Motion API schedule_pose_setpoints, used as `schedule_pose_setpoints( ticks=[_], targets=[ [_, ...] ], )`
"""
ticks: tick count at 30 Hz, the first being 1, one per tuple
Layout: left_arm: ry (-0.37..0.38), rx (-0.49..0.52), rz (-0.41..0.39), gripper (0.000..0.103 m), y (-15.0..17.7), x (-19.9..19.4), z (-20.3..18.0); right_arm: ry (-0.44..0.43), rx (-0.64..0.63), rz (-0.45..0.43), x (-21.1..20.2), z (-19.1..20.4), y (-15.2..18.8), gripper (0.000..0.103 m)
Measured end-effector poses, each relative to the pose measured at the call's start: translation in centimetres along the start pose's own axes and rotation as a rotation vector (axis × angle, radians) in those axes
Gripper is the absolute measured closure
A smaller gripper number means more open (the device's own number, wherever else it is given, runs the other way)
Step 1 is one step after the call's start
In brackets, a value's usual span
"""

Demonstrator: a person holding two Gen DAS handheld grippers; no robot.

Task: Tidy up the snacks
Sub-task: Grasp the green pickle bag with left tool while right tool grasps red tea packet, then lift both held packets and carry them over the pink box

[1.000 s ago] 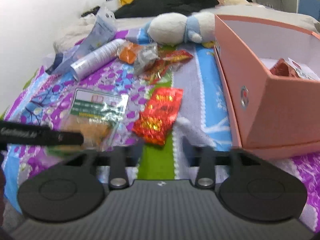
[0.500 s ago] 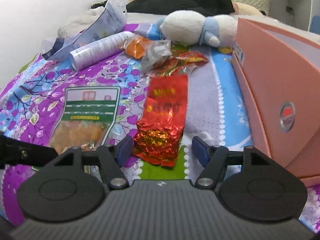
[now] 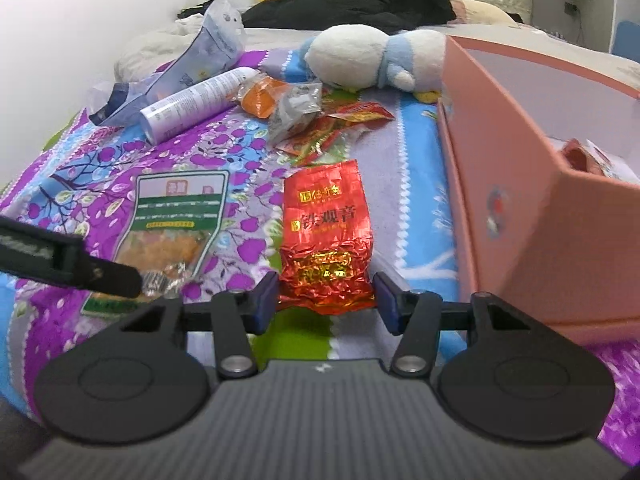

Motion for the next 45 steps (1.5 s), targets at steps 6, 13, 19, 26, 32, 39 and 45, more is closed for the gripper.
schedule_pose_setpoints(
  ticks=[6, 13, 19, 26, 32, 39, 45],
  targets=[
    [-0.016, 0.04, 0.015, 0.001, -0.3, 1.0, -1.3, 0.007, 0.013, 0.026, -2.3, -0.2, 0.8, 0.049],
    [-0.096, 0.082, 0.041, 0.0, -0.4, 2.9, -2.6, 0.009, -0.022, 0.045, -3.2, 0.4, 2.1, 0.048],
    [-0.112, 0.081, 0.035, 0.0, -0.6, 3.5, -3.3, -0.004, 0.0, 0.064, -2.9, 0.1, 2.7, 0.024],
    [-0.098, 0.09, -0.002, 0.018, -0.4, 2.9, -3.5, 0.011, -0.017, 0.058, -2.8, 0.2, 3.1, 0.02],
    [-0.067, 0.099, -0.035, 0.031, 0.1, 1.7, -3.1, 0.012, 0.007, 0.007, -3.1, -0.2, 2.8, 0.02],
    [-0.049, 0.083, -0.047, 0.033, 0.6, 0.0, -2.0, 0.04, -0.076, -0.008, -1.2, 1.1, 2.7, 0.02],
    [-0.044, 0.076, -0.054, 0.033, 0.9, -1.3, -1.3, 0.017, -0.072, -0.007, -0.1, 1.4, 2.4, 0.029]
  ],
)
Point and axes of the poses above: each gripper's, at about its wrist camera, not at the fingertips, and x roughly the way its jaws point, z to its left, y to its underside, the point moved 2 cm from there along x, roughly the way its jaws point, and after that the axes turned 4 degrees about -z, right-handed, at the moved point
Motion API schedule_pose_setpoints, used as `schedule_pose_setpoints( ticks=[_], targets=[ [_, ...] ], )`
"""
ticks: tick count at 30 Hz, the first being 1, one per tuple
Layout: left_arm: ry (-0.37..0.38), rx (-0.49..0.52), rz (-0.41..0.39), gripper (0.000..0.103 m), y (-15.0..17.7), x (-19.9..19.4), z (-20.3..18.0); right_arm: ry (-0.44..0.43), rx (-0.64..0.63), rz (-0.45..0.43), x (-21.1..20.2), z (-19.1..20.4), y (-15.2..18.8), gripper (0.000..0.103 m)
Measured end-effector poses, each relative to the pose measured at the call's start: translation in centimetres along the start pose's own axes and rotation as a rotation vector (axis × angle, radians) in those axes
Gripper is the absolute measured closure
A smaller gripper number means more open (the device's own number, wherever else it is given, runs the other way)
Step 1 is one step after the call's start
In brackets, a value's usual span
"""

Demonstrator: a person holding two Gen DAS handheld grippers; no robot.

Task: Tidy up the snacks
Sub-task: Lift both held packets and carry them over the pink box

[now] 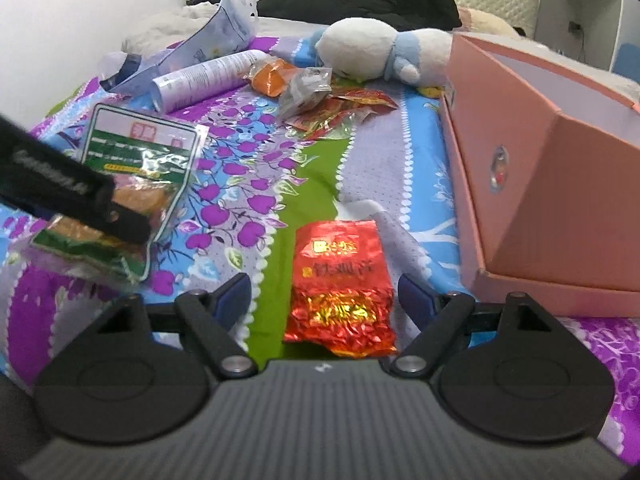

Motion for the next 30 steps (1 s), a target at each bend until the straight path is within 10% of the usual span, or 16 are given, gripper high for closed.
schedule_pose_setpoints(
  ticks=[3, 30],
  targets=[
    [0.013, -0.011, -0.004, 0.033, 0.0, -0.6, 0.1, -0.006, 0.012, 0.011, -0.3, -0.2, -0.3, 0.046],
    [0.175, 0.038, -0.144, 0.033, -5.7, -10.5, -5.1, 0.03, 0.119, -0.153, -11.4, -4.1, -7.1, 0.048]
  ],
)
Point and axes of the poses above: each gripper's, at about its wrist camera, not at the fingertips, and x roughly the way its jaws point, z to its left, y to its underside, the point moved 2 cm from there along x, roughly the way its jaws point, and after that the axes turned 4 degrees about -z, right-handed, at the moved point
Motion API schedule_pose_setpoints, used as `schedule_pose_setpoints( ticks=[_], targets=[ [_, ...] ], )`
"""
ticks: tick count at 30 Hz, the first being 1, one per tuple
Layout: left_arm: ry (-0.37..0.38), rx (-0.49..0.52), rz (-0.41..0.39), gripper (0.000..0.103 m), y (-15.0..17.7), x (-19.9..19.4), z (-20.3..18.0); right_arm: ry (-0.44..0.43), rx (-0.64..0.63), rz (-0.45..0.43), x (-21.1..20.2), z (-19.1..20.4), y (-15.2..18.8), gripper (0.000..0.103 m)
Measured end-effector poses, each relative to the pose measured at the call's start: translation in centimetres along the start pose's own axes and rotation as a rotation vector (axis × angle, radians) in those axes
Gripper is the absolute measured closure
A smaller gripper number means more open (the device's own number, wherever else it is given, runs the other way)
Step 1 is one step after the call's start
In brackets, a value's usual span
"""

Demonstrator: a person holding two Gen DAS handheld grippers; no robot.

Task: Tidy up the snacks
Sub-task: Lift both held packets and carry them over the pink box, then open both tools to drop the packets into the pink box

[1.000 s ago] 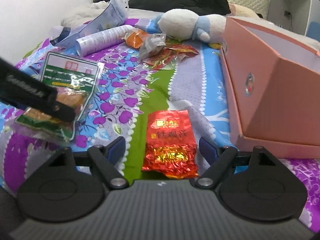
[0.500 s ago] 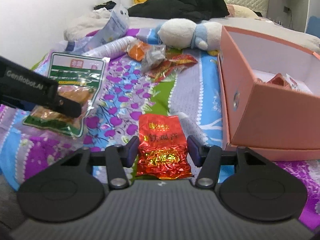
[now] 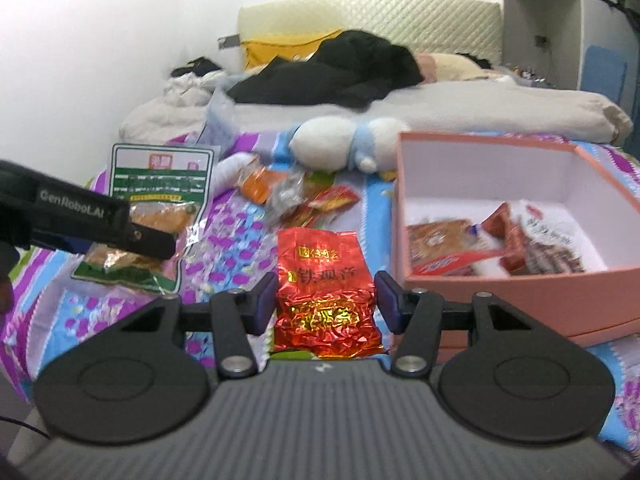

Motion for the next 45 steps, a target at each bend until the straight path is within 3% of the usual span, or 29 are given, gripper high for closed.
schedule_pose_setpoints(
  ticks=[12, 25, 33, 37, 39, 41, 42, 43, 45],
  targets=[
    [0.122, 0.07, -0.025, 0.033, -1.7, 0.0, -6.4, 0.118, 0.054, -0.066, -2.8, -4.8, -2.0, 0.048],
    [0.22, 0.237, -0.02, 0.033, -4.1, 6.4, -17.8, 0.278, 0.148, -0.069, -1.4, -13.4, -3.7, 0.047],
    [0.216, 0.273, 0.027, 0.033, -7.5, 11.8, -22.4, 0.259, 0.219, 0.016, 2.7, -17.9, -4.6, 0.047],
    [0.242, 0.235, 0.11, 0.032, -8.6, 14.4, -23.1, 0.28, 0.187, 0.05, 4.4, -19.3, -4.8, 0.047],
    [0.237, 0.268, 0.158, 0.032, -8.7, 15.6, -23.6, 0.285, 0.201, 0.074, 5.0, -19.9, -4.4, 0.049],
    [0.22, 0.289, 0.173, 0.024, -8.4, 16.0, -23.6, 0.279, 0.21, 0.091, 5.3, -20.1, -4.1, 0.049],
    [0.211, 0.308, 0.168, 0.015, -8.2, 16.1, -23.7, 0.273, 0.217, 0.094, 5.3, -20.1, -4.0, 0.048],
    [0.201, 0.324, 0.162, 0.01, -8.1, 16.0, -23.7, 0.27, 0.226, 0.096, 5.2, -20.1, -3.9, 0.037],
    [0.182, 0.325, 0.147, 0.009, -7.9, 15.7, -23.5, 0.279, 0.233, 0.09, 5.0, -20.1, -3.7, 0.019]
  ],
)
Point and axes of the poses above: each gripper's, at about its wrist camera, not at the fingertips, and x roughly the way its jaws point, z to its left, y to its underside, the point moved 2 cm from there along x, roughly the way its jaws point, and after that the axes turned 4 degrees about -z, right-handed, at the moved point
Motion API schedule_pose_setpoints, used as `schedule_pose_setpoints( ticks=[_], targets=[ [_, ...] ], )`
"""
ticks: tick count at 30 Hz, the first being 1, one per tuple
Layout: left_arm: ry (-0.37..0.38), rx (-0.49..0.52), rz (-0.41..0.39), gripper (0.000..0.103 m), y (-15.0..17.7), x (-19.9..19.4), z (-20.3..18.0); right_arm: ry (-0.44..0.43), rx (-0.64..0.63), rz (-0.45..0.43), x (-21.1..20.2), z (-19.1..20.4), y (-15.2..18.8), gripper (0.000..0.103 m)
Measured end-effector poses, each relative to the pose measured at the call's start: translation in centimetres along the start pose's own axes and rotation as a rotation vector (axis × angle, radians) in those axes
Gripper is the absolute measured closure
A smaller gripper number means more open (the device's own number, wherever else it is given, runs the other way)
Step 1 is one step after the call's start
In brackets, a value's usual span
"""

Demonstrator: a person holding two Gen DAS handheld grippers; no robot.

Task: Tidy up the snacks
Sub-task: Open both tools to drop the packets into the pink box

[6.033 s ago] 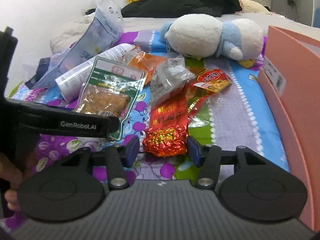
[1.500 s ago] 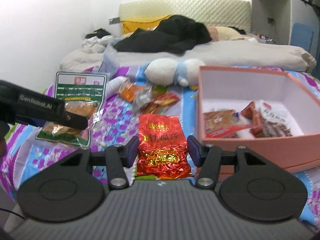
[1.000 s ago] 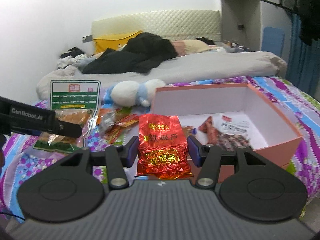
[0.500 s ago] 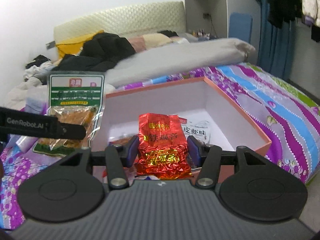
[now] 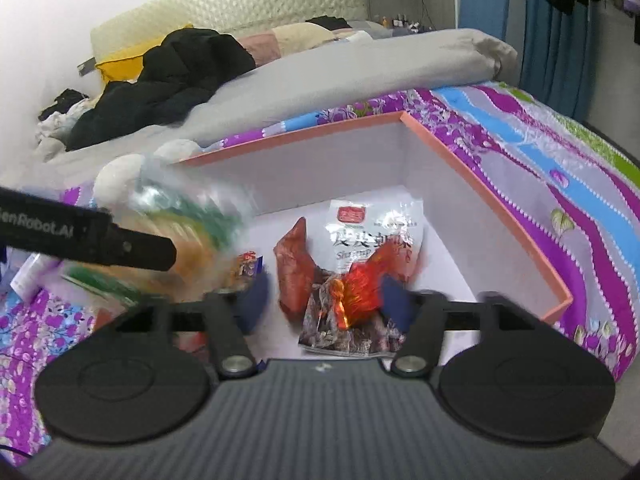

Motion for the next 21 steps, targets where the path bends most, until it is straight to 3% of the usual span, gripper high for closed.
schedule_pose_setpoints(
  ticks=[3, 15, 21],
  targets=[
    [-0.005, -0.007, -0.007, 0.005, 0.2, -0.7, 0.5, -0.004, 0.001, 0.001, -0.4, 0.1, 0.3, 0.02],
    [-0.01, -0.004, -0.15, 0.002, 1.9, -8.2, 1.3, -0.018, 0.007, -0.089, -4.7, 1.4, -0.4, 0.02],
    [-0.017, 0.015, -0.183, 0.002, 3.0, -11.4, 1.9, -0.053, -0.031, -0.13, -7.5, 3.0, -0.4, 0.02]
  ],
)
Point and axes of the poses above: each gripper's, at about its wrist camera, not at the fingertips, and x roughly the way its jaws point, z to its left, y to its underside, the point moved 2 cm from there along x, roughly the way its jaws point, and after that the axes turned 4 degrees about -z, right-handed, at the moved point
